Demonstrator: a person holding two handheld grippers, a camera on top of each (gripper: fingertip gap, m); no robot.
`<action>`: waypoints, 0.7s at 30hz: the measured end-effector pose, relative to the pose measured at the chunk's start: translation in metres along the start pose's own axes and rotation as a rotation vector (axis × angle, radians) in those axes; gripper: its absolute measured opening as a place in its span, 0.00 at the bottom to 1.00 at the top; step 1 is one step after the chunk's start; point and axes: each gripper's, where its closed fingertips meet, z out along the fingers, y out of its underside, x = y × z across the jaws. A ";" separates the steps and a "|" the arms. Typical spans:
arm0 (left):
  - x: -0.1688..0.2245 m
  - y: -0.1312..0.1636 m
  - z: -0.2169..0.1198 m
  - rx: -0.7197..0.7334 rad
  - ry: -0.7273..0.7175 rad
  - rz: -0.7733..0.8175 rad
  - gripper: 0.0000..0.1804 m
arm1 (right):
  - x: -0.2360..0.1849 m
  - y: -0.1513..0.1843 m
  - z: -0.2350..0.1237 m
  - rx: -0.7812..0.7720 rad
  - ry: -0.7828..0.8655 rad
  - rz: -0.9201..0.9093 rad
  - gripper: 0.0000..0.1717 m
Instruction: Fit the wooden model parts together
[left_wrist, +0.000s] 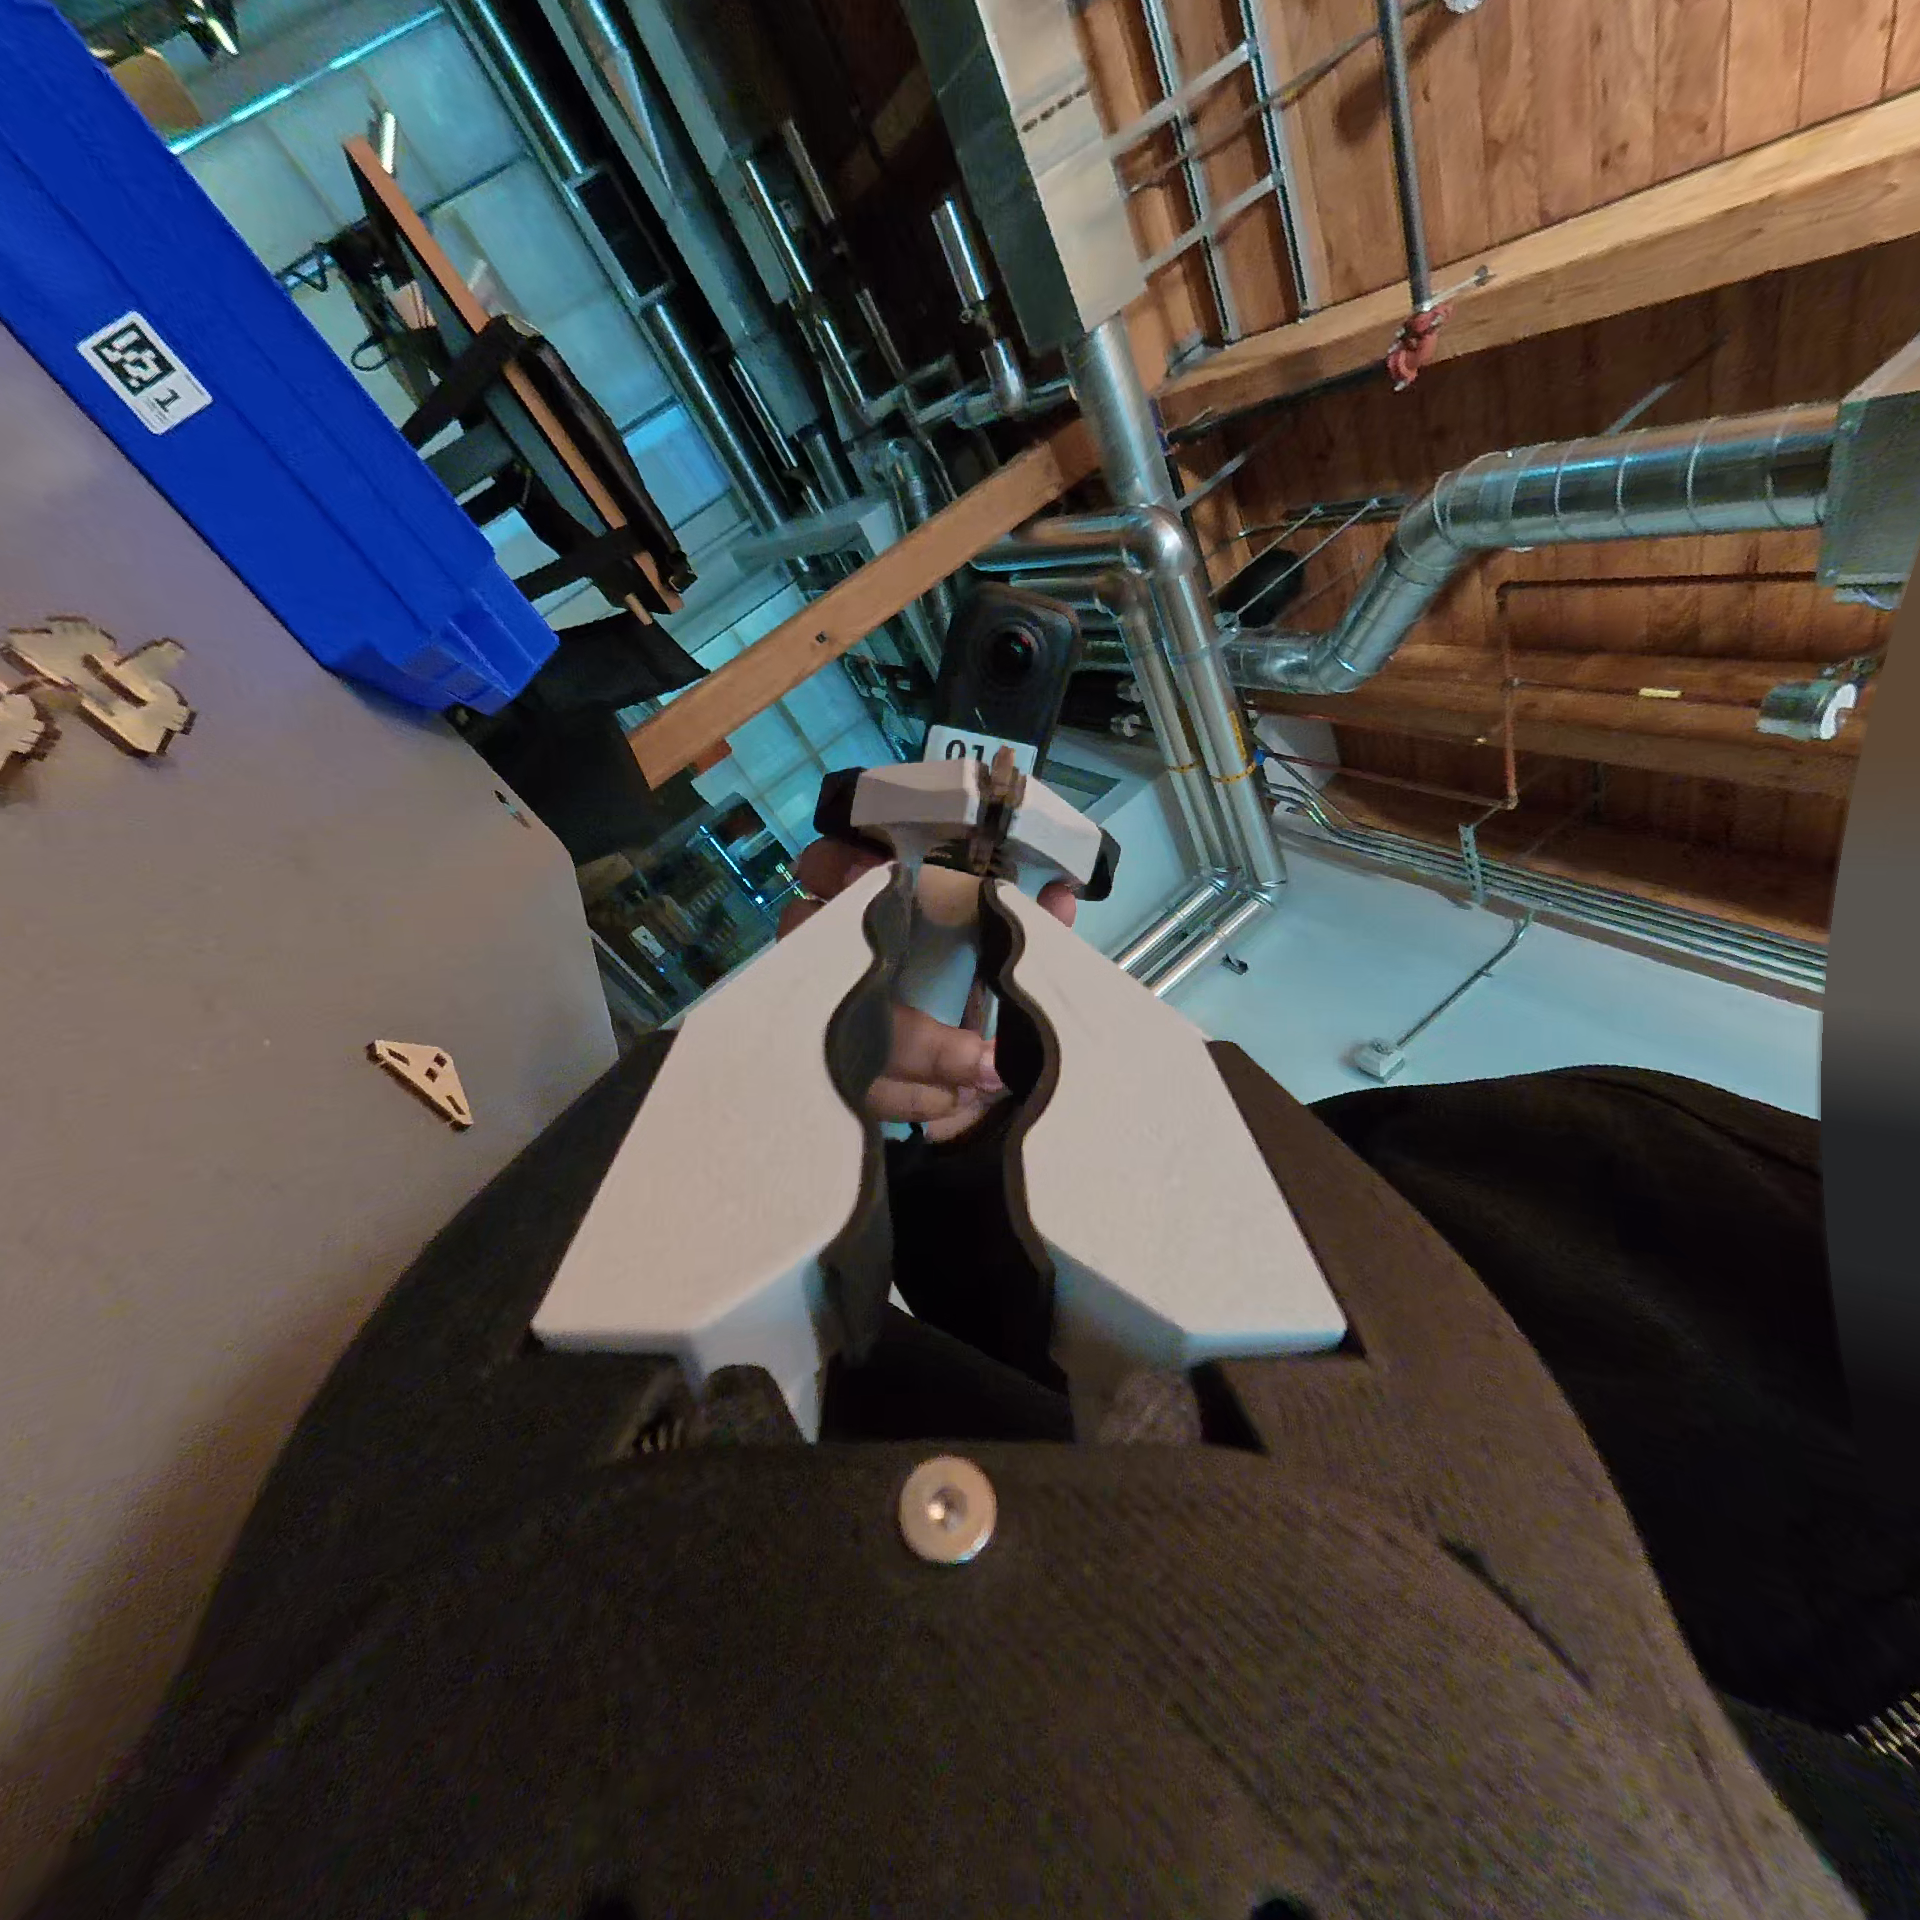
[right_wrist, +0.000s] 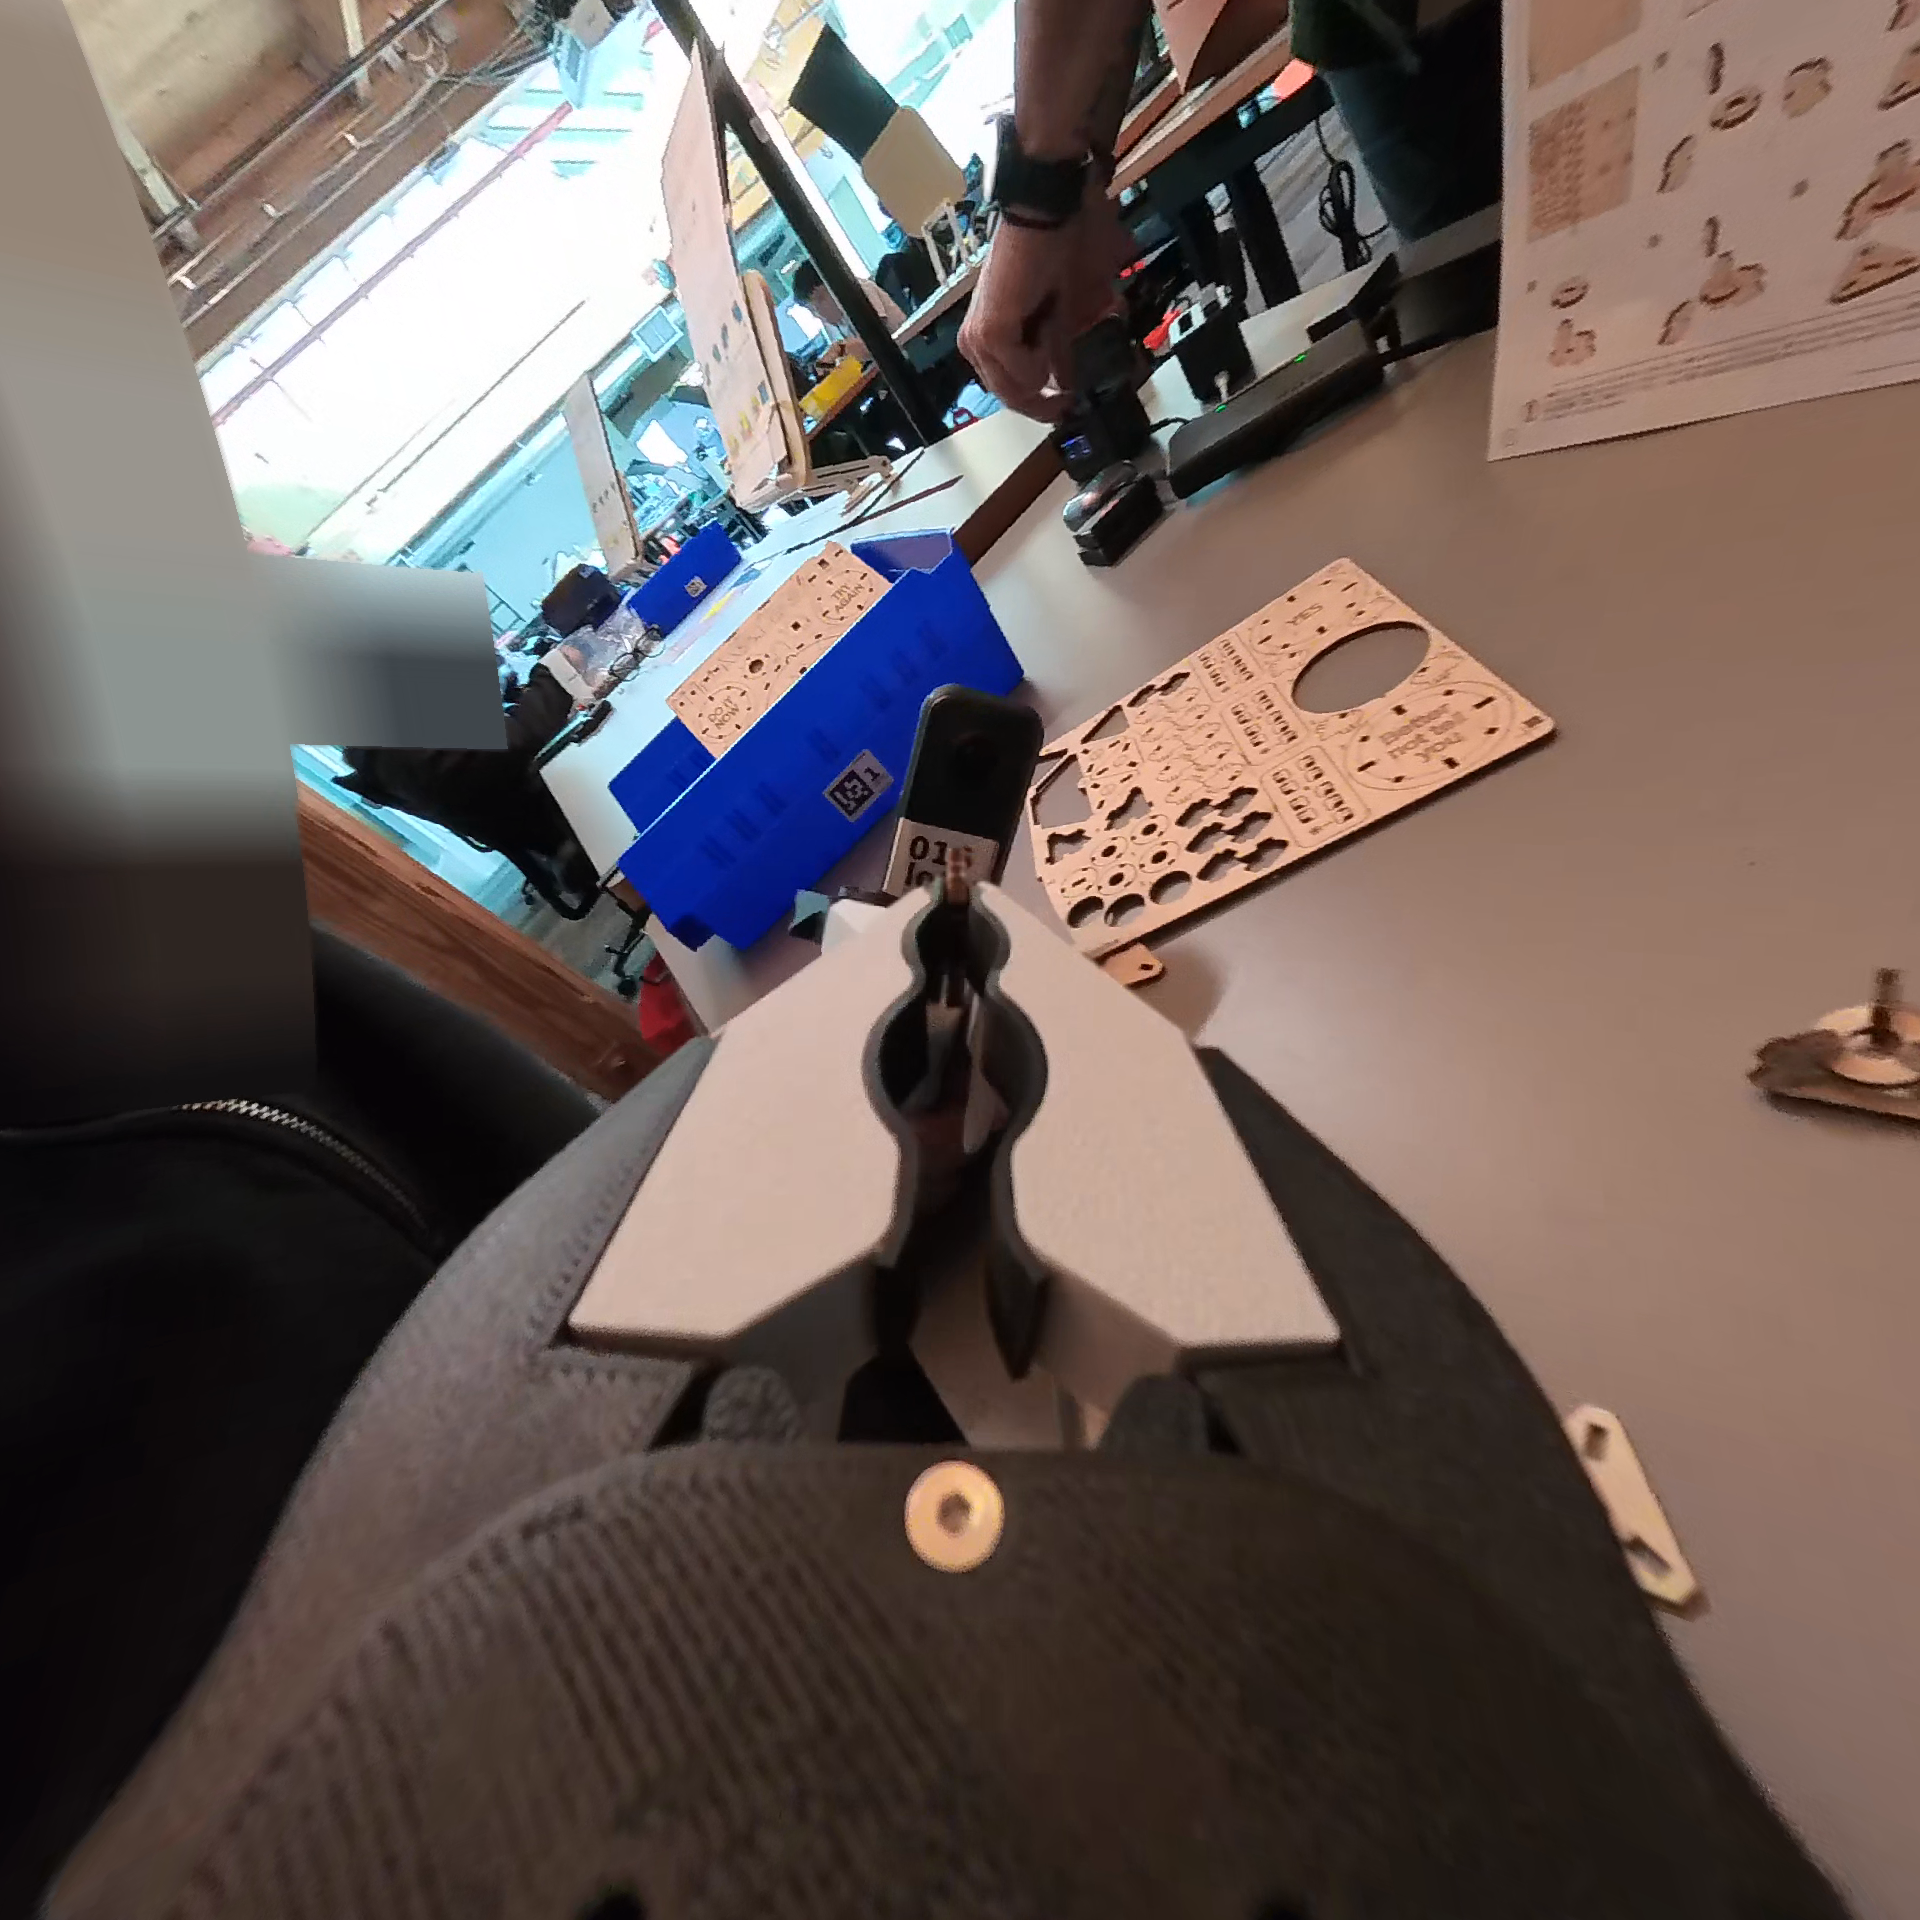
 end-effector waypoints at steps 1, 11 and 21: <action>0.000 0.000 0.000 0.002 0.002 0.000 0.06 | -0.001 0.001 0.001 -0.002 -0.008 0.005 0.00; 0.007 -0.006 -0.005 0.028 0.056 -0.023 0.00 | -0.010 0.000 0.000 0.004 -0.038 -0.082 0.16; 0.006 -0.008 -0.006 0.039 0.057 -0.039 0.00 | 0.010 0.002 -0.018 -0.111 0.304 -0.742 0.29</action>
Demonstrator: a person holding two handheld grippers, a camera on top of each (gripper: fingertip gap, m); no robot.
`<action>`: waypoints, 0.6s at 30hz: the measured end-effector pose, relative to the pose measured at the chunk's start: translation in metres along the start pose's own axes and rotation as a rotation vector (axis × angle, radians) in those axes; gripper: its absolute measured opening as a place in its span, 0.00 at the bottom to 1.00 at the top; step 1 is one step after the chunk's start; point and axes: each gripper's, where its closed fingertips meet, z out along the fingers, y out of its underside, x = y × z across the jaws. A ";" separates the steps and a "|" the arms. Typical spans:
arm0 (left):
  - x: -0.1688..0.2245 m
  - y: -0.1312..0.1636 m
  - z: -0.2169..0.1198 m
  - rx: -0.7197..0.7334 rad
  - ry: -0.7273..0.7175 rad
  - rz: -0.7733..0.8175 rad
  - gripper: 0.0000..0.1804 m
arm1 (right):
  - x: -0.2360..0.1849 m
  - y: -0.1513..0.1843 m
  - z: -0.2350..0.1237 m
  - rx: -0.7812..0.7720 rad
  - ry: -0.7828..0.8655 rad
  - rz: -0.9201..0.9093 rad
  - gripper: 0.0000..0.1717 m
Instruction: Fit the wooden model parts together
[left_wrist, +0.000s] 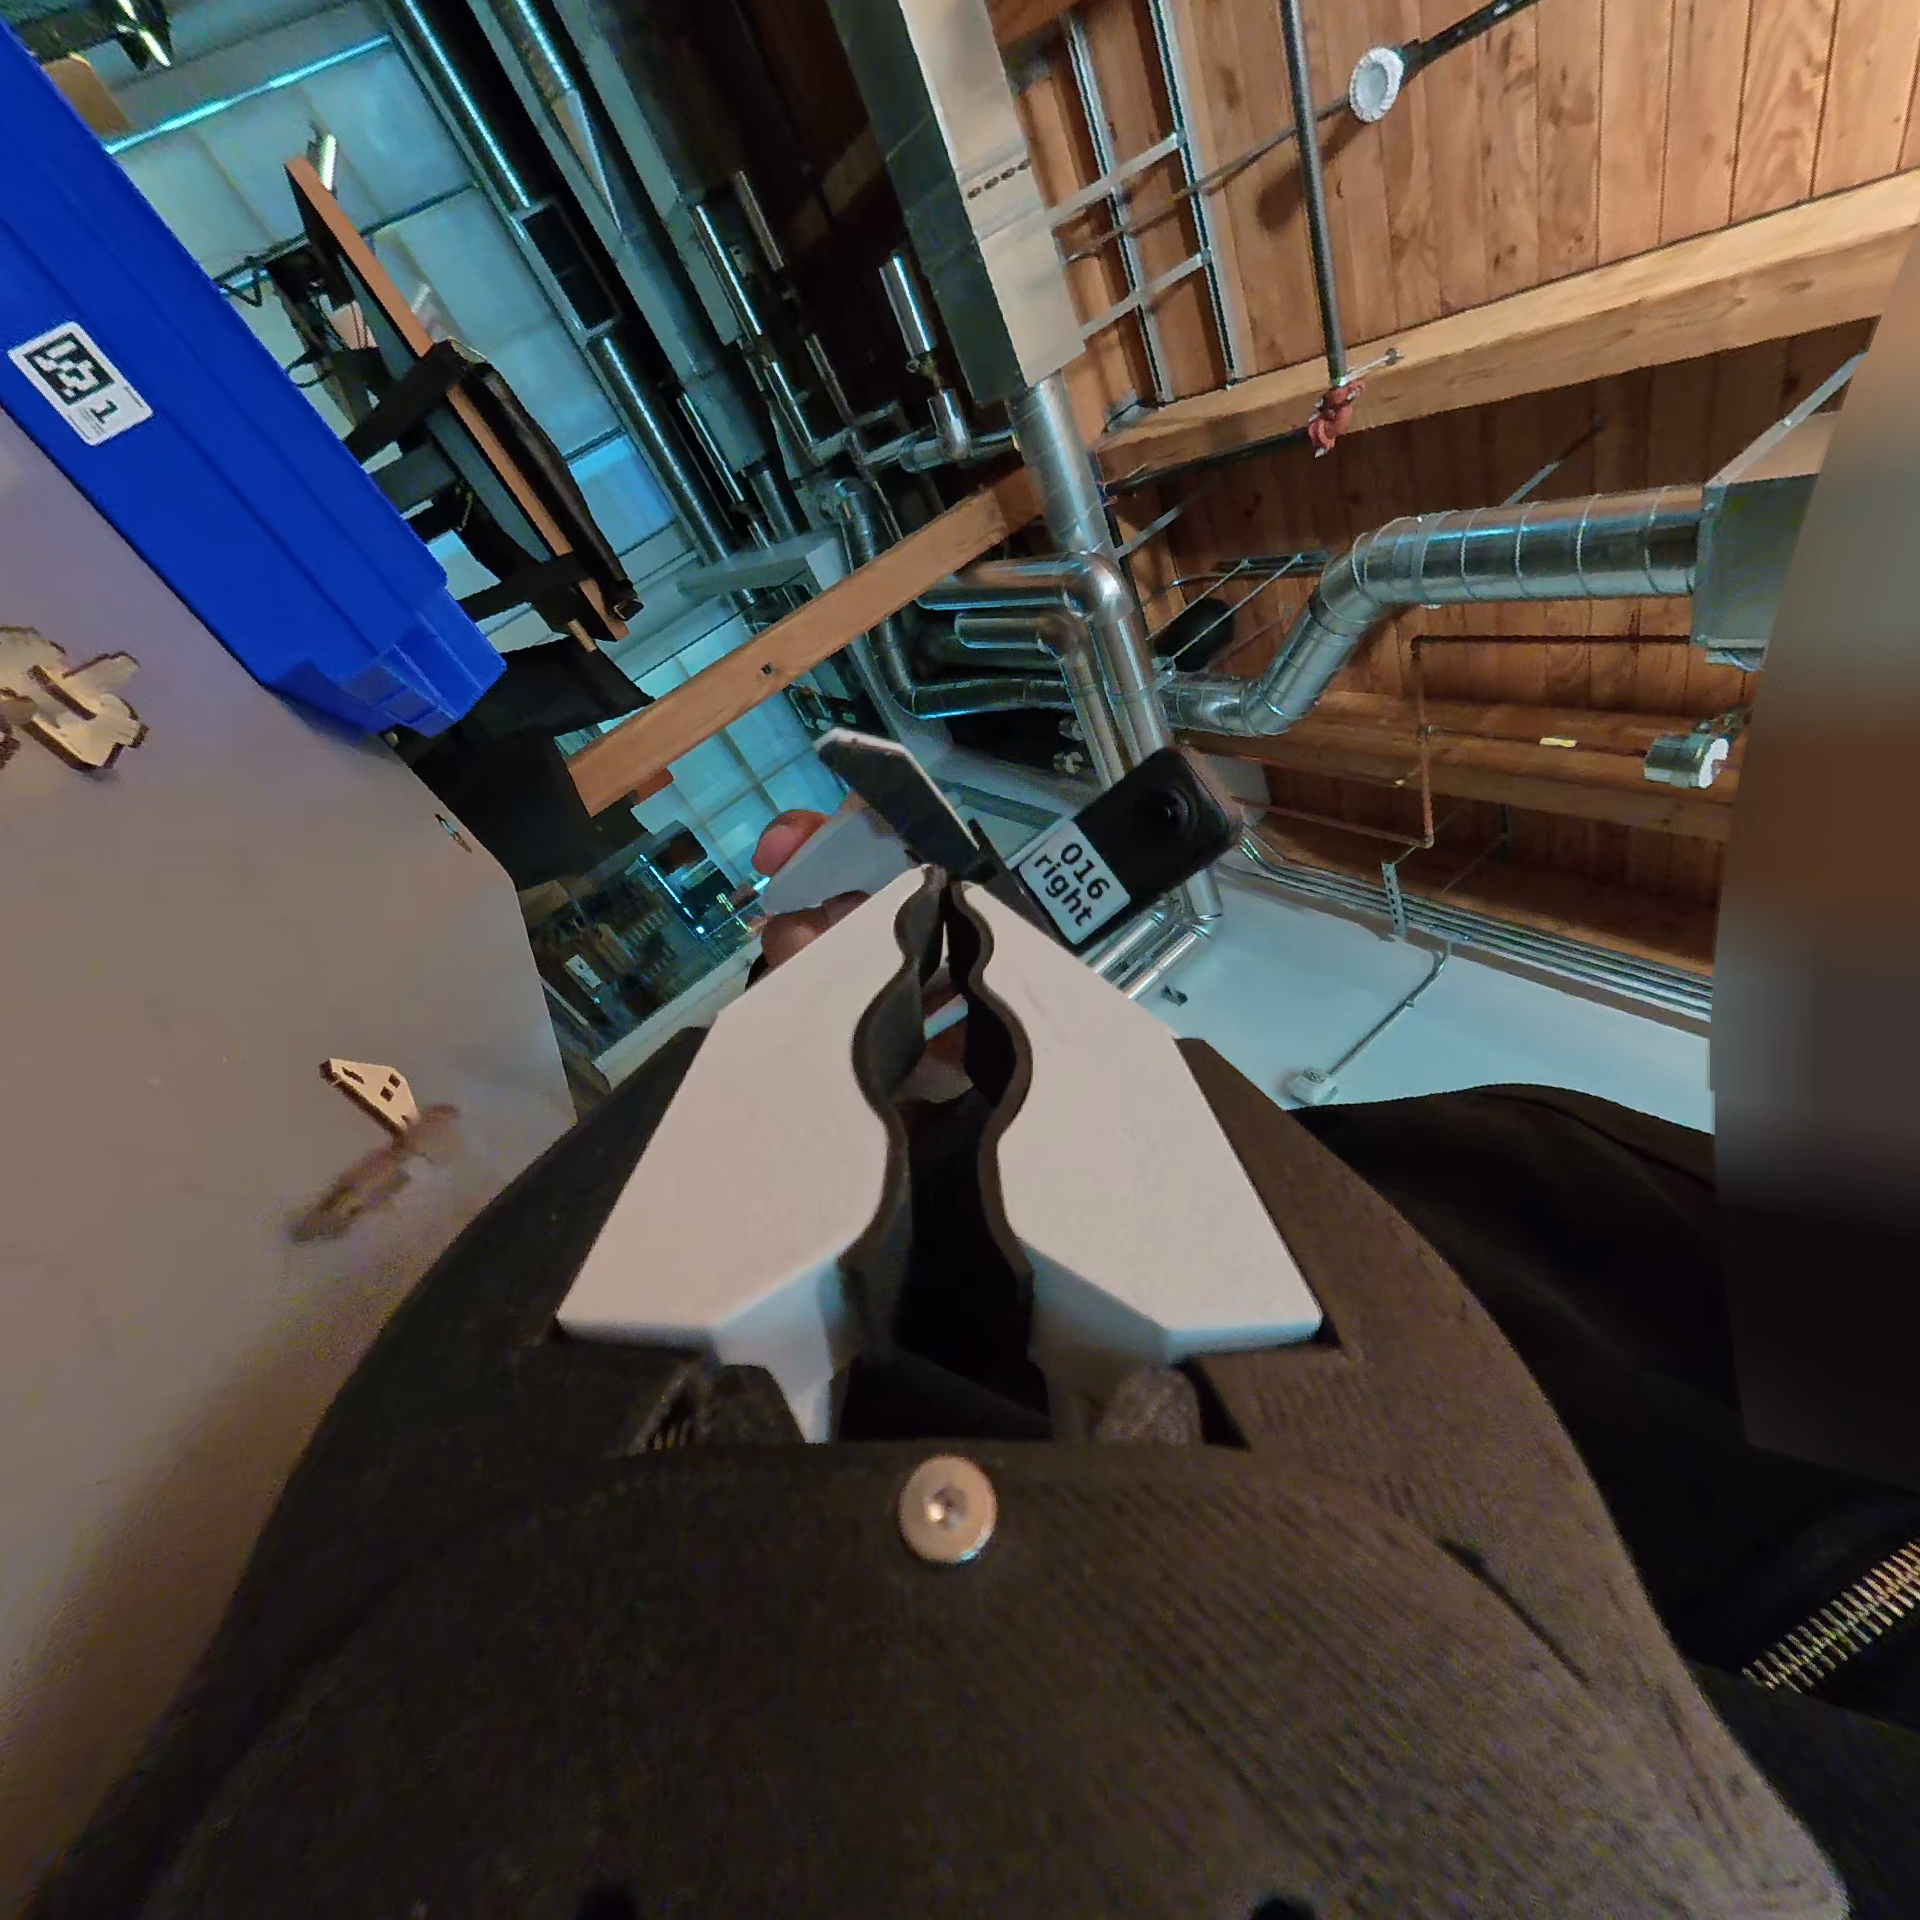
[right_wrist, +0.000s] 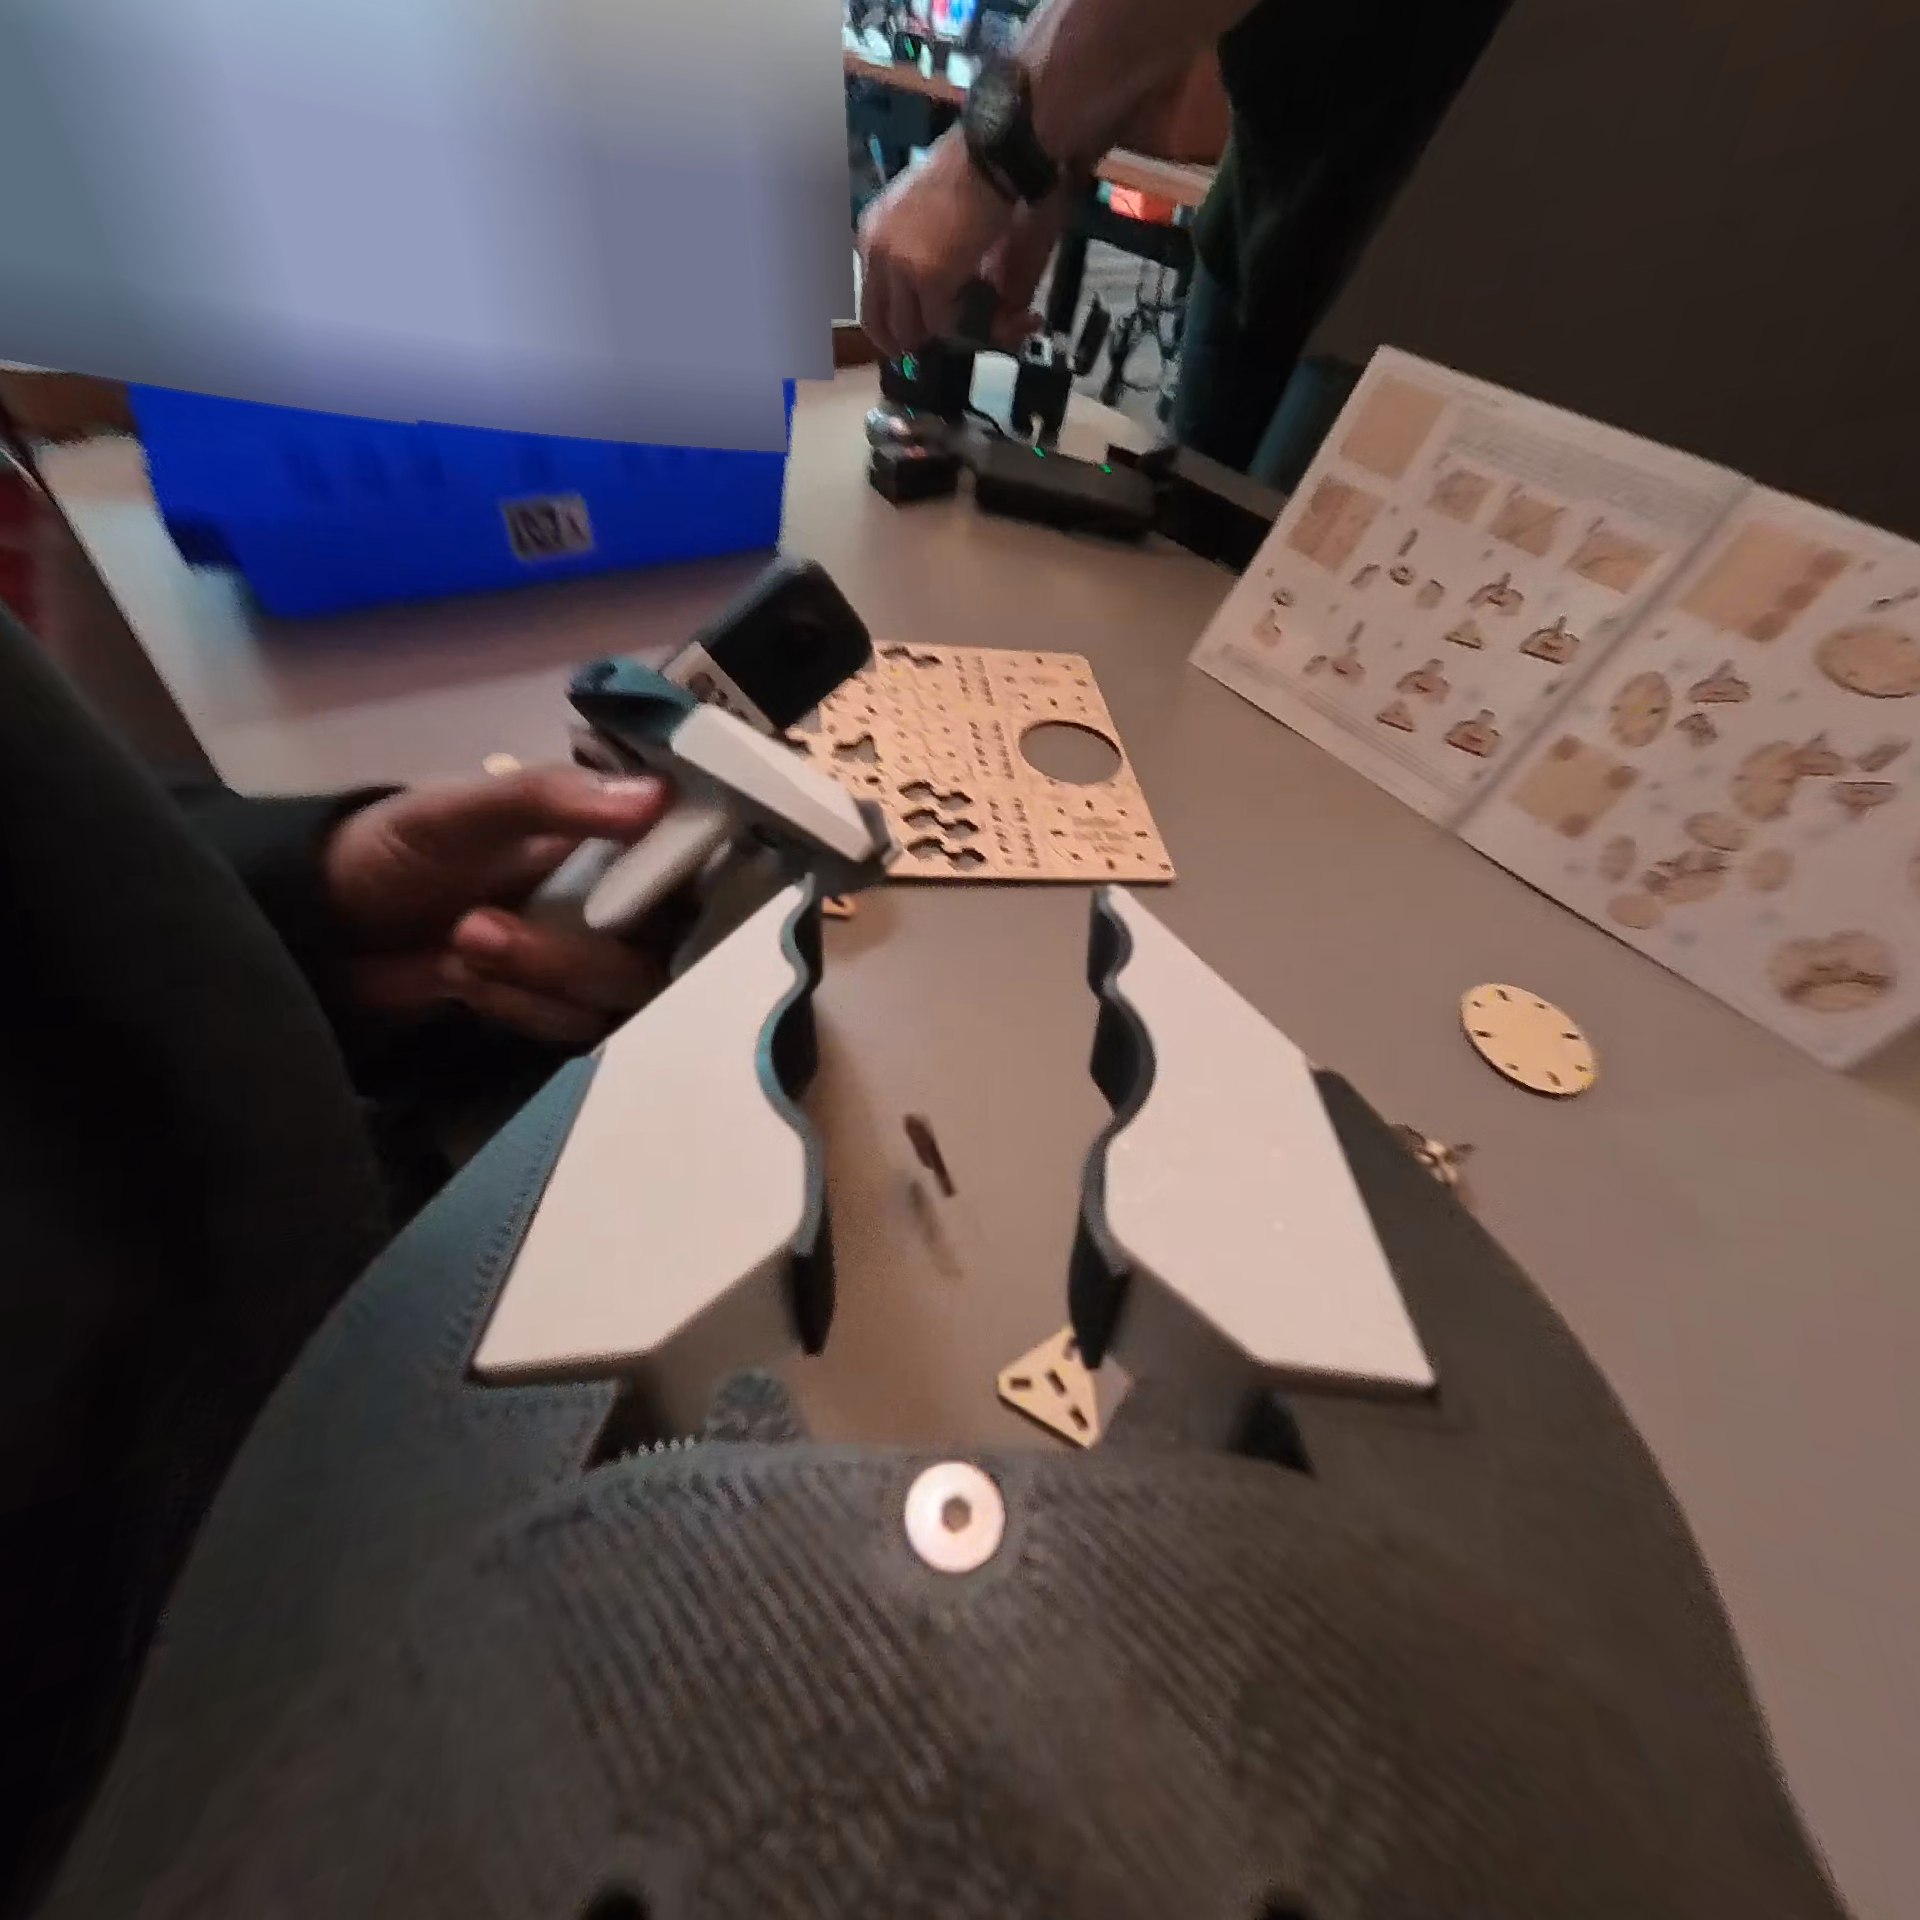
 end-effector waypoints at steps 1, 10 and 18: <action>0.000 -0.001 -0.001 0.007 -0.004 0.005 0.00 | 0.001 0.003 0.001 -0.012 0.015 -0.014 0.29; 0.000 -0.021 -0.013 0.114 -0.089 0.130 0.00 | 0.002 0.085 0.010 -0.409 0.006 0.130 0.31; -0.001 -0.023 -0.016 0.132 -0.100 0.134 0.00 | -0.006 0.116 0.032 -0.491 -0.024 0.279 0.29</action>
